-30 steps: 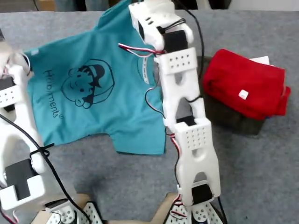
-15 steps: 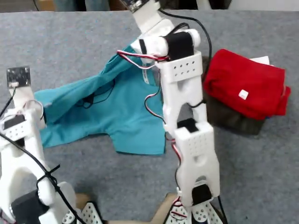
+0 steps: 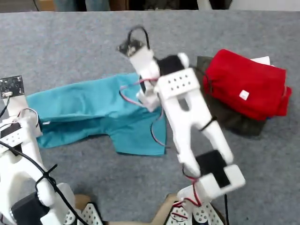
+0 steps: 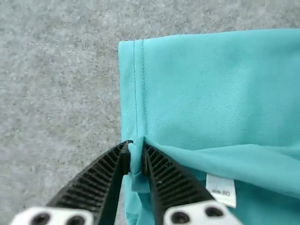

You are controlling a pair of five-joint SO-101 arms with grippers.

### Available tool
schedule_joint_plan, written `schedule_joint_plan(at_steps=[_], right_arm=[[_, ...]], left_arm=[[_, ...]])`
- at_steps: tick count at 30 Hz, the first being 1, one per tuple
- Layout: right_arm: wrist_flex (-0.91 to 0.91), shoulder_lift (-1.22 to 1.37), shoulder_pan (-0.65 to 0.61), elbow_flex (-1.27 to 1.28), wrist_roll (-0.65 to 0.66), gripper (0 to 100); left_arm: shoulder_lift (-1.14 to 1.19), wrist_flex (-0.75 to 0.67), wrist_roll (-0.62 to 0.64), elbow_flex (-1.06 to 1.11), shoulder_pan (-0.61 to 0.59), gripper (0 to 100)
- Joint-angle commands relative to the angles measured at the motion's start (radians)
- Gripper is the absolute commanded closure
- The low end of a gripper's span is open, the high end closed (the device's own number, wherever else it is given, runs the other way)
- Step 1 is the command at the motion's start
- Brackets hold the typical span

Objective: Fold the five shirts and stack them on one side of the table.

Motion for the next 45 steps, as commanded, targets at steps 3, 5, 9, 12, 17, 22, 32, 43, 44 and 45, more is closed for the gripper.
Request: schedule_joint_plan(at_steps=[3,5,9,12,17,22,32,43,44,45], right_arm=[[-0.141,-0.180,0.037,0.338,0.008,98.5],[-0.173,-0.217,0.044,0.412,0.008,98.5],[-0.190,-0.262,0.044,0.490,0.008,98.5],[-0.189,-0.275,0.037,0.513,0.008,98.5],[-0.190,-0.272,0.015,0.522,0.008,98.5],[-0.204,-0.271,0.015,0.541,0.008,98.5],[-0.219,-0.271,0.015,0.625,0.008,98.3],[-0.176,-0.278,-0.008,0.613,-0.008,66.3],[-0.160,-0.278,-0.017,0.608,0.008,65.2],[-0.153,-0.278,-0.026,0.607,0.023,64.8]], left_arm=[[-0.041,-0.015,-0.106,0.054,-0.018,97],[-0.041,-0.015,-0.137,0.065,-0.028,97],[-0.038,-0.015,-0.144,0.071,-0.059,97],[-0.041,-0.014,-0.144,0.081,-0.056,97],[-0.037,-0.015,-0.144,0.071,-0.079,97],[-0.041,-0.017,-0.146,0.071,-0.093,97],[-0.037,0.000,-0.270,0.081,-0.096,93],[-0.043,0.000,-0.270,0.045,-0.189,81],[-0.043,0.000,-0.265,0.039,-0.208,81],[-0.043,-0.002,-0.253,0.036,-0.225,81]])
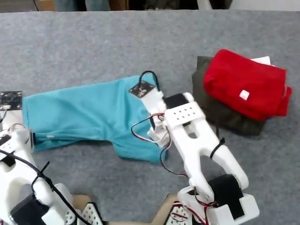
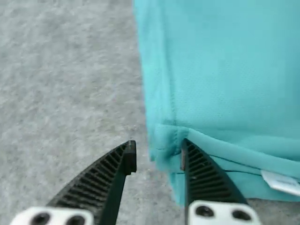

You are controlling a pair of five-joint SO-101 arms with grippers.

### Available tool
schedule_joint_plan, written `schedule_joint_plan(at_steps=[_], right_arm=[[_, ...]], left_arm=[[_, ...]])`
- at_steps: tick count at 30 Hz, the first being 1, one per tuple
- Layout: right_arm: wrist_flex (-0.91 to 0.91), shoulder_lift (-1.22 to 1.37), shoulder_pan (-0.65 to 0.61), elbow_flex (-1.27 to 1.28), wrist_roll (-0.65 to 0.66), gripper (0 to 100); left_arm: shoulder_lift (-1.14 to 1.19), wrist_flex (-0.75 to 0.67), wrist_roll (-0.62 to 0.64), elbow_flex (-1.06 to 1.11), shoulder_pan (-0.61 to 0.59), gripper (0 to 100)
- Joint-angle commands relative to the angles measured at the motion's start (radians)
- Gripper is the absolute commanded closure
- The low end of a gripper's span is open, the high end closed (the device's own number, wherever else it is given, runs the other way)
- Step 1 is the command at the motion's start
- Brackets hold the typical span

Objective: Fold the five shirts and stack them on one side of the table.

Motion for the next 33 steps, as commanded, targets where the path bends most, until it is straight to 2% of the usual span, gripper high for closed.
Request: schedule_joint_plan(at_steps=[1,10,13,16,19,22,25,27,29,33], right_arm=[[0.028,-0.035,-0.029,-0.021,0.035,64.9],[0.014,-0.025,0.002,-0.206,0.028,66.7],[0.014,-0.010,0.002,-0.282,0.028,80.9],[0.020,0.061,0.002,-0.361,0.006,99.3],[0.029,0.148,0.002,-0.450,-0.061,93.2],[0.025,0.240,0.002,-0.556,-0.086,94.4],[0.021,0.366,0.002,-0.694,-0.094,97.8],[0.029,0.469,0.002,-0.808,-0.121,98.4],[0.044,0.578,0.003,-0.934,-0.160,98.3],[0.094,0.800,0.003,-1.221,-0.215,98.3]], left_arm=[[-0.035,-0.002,0.025,-0.050,-0.056,81],[-0.071,0.000,0.025,-0.056,-0.064,81],[-0.141,0.026,0.023,-0.041,-0.064,81],[-0.227,0.095,-0.029,-0.030,-0.061,73],[-0.302,0.175,-0.051,-0.042,-0.059,70],[-0.371,0.258,-0.052,-0.094,-0.064,70],[-0.417,0.428,-0.046,-0.243,-0.051,70],[-0.407,0.528,-0.011,-0.351,-0.010,74],[-0.353,0.562,0.083,-0.429,0.045,82],[-0.132,0.443,0.267,-0.475,0.180,94]])
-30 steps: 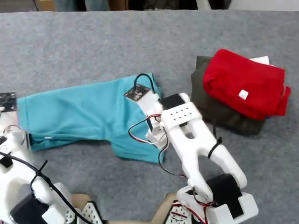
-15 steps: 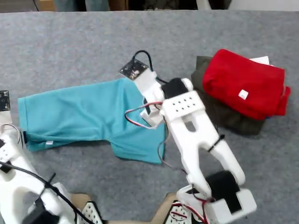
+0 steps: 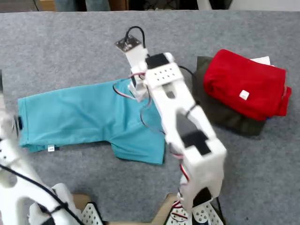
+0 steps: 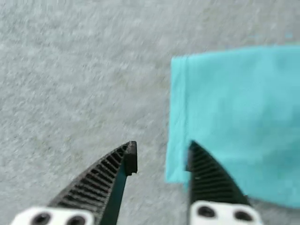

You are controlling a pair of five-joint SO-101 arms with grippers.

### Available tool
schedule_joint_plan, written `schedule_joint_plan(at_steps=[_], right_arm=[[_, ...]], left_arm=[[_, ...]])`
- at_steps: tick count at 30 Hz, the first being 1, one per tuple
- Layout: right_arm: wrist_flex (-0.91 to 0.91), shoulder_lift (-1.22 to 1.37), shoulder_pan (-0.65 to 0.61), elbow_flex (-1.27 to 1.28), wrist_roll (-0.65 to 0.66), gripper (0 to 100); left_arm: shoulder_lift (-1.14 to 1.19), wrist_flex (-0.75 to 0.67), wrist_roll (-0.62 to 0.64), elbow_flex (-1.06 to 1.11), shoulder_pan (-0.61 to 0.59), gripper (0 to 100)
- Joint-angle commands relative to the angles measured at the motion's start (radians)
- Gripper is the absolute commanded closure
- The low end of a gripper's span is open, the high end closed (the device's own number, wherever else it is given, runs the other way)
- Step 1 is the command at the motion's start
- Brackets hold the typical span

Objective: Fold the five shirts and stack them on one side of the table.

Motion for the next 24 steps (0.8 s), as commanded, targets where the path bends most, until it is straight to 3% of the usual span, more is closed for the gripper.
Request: schedule_joint_plan(at_steps=[1,6,9,12,18,24], right_arm=[[0.044,0.168,0.012,-0.308,-0.051,98.3],[0.143,0.423,0.066,-0.670,-0.091,98.3],[0.173,0.578,0.114,-0.845,-0.083,98.3],[0.196,0.702,0.183,-1.017,-0.084,98.3],[0.287,0.852,0.209,-1.328,-0.081,98.3],[0.368,0.762,0.133,-1.317,-0.003,98.3]], left_arm=[[0.203,-0.129,0.153,-0.082,0.114,95],[0.601,-0.485,0.295,-0.148,0.151,97],[0.832,-0.620,0.362,-0.214,0.133,97],[0.993,-0.631,0.356,-0.308,0.090,97],[1.025,-0.529,0.353,-0.412,0.073,97],[0.964,-0.520,0.359,-0.383,0.084,97]])
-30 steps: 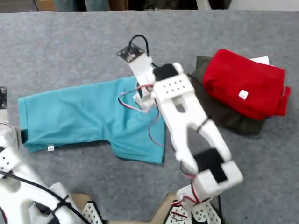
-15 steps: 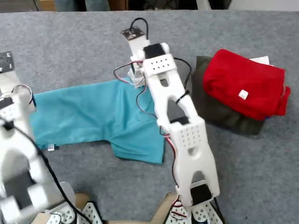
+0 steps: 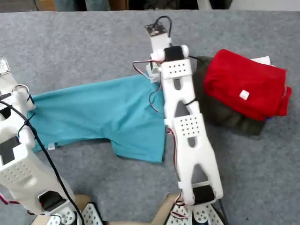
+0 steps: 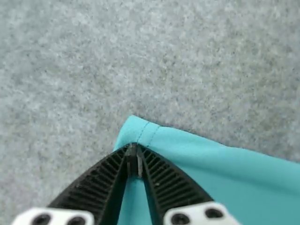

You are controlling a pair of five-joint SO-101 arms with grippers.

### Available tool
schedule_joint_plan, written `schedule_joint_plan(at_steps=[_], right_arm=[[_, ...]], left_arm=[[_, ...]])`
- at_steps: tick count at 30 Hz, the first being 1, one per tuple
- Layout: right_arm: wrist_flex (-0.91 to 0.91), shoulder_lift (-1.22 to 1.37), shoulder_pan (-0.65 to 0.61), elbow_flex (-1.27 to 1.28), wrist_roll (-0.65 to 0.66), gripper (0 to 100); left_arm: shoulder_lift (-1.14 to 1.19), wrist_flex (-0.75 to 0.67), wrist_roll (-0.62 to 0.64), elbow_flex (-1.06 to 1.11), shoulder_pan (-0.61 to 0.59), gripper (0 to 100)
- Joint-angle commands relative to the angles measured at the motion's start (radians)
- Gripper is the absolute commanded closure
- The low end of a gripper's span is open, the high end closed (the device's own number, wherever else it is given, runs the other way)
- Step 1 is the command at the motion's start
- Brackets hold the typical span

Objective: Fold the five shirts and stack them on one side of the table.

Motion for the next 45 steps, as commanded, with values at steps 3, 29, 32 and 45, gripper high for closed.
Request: schedule_joint_plan(at_steps=[3,29,32,45], right_arm=[[0.021,-0.199,-0.044,-0.038,0.029,98.3],[-0.273,-1.558,-0.433,2.210,0.661,70.6],[-0.427,-1.534,-0.437,2.318,0.661,69.4],[-0.703,-1.138,-0.411,2.264,0.624,78.2]], left_arm=[[-0.167,0.014,0.012,0.054,0.027,97],[-0.465,-0.176,0.281,0.401,-0.045,97],[-0.465,-0.175,0.281,0.401,-0.044,97],[-0.465,-0.178,0.281,0.401,-0.039,97]])
